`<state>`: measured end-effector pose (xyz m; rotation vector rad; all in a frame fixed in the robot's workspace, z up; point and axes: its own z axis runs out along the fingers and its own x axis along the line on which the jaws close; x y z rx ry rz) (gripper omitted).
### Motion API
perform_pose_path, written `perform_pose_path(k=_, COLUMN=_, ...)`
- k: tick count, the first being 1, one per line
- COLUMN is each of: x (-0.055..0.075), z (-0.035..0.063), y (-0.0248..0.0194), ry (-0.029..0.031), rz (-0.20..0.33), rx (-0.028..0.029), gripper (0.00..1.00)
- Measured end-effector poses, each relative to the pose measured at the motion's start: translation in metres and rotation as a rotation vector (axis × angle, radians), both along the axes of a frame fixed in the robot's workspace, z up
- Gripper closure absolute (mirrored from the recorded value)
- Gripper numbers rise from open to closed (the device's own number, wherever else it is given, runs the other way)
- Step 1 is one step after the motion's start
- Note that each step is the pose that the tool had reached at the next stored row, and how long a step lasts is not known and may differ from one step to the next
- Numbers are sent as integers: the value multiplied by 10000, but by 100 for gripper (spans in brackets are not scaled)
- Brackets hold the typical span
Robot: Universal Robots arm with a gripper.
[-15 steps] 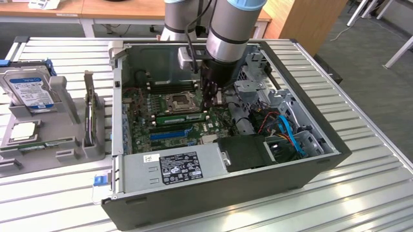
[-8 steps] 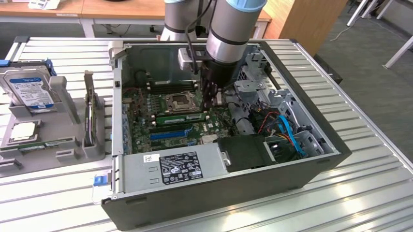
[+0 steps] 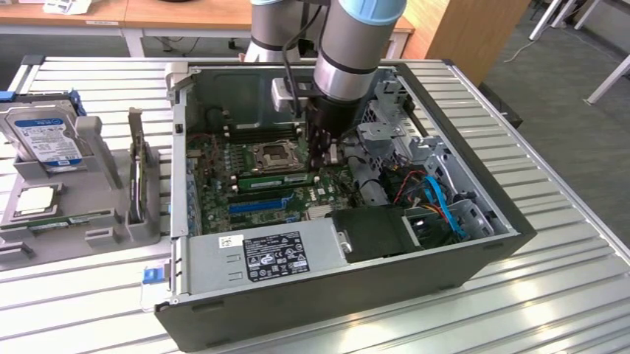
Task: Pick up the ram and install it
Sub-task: 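Press down the ram until it locks into place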
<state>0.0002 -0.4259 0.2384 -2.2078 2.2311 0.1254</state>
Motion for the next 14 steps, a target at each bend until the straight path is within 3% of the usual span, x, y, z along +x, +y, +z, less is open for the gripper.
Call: perform_pose_path(k=14, x=0, z=-14, y=23, ry=-1, rz=0, rx=5, gripper=90)
